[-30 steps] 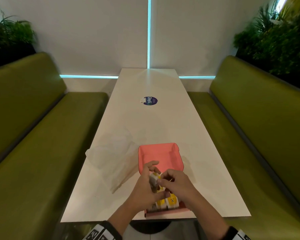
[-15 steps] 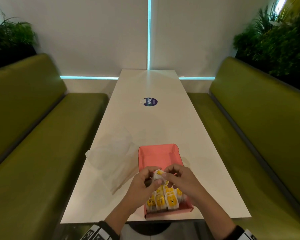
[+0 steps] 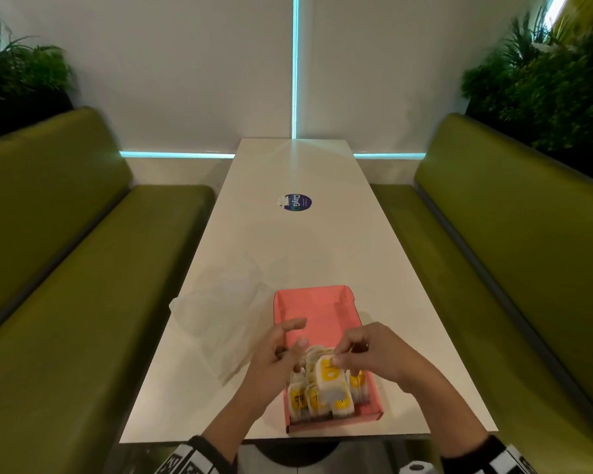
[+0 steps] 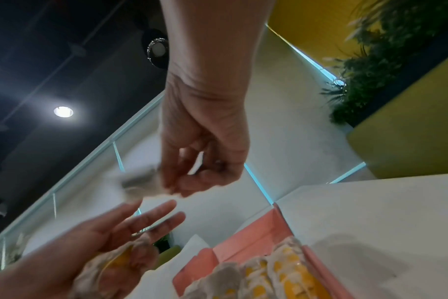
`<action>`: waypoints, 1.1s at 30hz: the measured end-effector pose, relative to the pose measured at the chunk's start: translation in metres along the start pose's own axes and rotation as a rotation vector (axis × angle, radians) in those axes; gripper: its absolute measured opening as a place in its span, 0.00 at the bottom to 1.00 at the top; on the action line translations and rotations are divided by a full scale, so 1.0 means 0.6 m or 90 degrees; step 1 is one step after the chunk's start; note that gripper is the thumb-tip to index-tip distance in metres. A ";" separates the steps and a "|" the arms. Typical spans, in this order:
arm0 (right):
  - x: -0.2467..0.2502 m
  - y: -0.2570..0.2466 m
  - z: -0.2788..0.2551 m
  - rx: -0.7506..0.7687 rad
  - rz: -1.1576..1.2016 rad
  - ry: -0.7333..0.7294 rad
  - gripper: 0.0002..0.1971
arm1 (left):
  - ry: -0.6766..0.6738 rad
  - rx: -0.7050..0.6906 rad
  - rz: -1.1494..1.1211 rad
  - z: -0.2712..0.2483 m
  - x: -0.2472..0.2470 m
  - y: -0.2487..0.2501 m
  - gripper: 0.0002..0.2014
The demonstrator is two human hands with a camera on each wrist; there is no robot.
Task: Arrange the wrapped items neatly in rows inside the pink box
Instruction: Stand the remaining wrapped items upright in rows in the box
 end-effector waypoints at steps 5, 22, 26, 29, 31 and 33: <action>0.060 -0.014 -0.005 0.045 -0.153 0.251 0.12 | -0.024 0.008 -0.013 -0.004 -0.007 0.006 0.12; 0.012 0.019 -0.003 -0.012 0.120 0.139 0.05 | -0.047 0.029 -0.012 -0.005 -0.026 0.004 0.03; 0.005 0.023 0.001 -0.036 0.197 0.142 0.07 | -0.013 0.046 -0.006 -0.003 -0.018 -0.005 0.07; 0.001 0.027 0.002 -0.053 0.210 0.127 0.06 | 0.004 0.013 0.023 -0.003 -0.014 0.005 0.06; 0.000 0.032 0.003 -0.065 0.234 0.126 0.06 | 0.017 -0.015 0.044 -0.003 -0.010 0.010 0.06; 0.000 0.040 0.005 -0.080 0.272 0.130 0.07 | 0.016 -0.043 0.052 -0.004 -0.008 0.013 0.04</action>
Point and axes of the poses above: each hand's wrist, its own z-axis towards the middle knuckle, its own x-axis out of the back of the hand, y = z × x, the point moved 10 cm from there along z, towards the middle knuckle, and after that the axes turned 3 degrees about z, right-handed, at the moved point
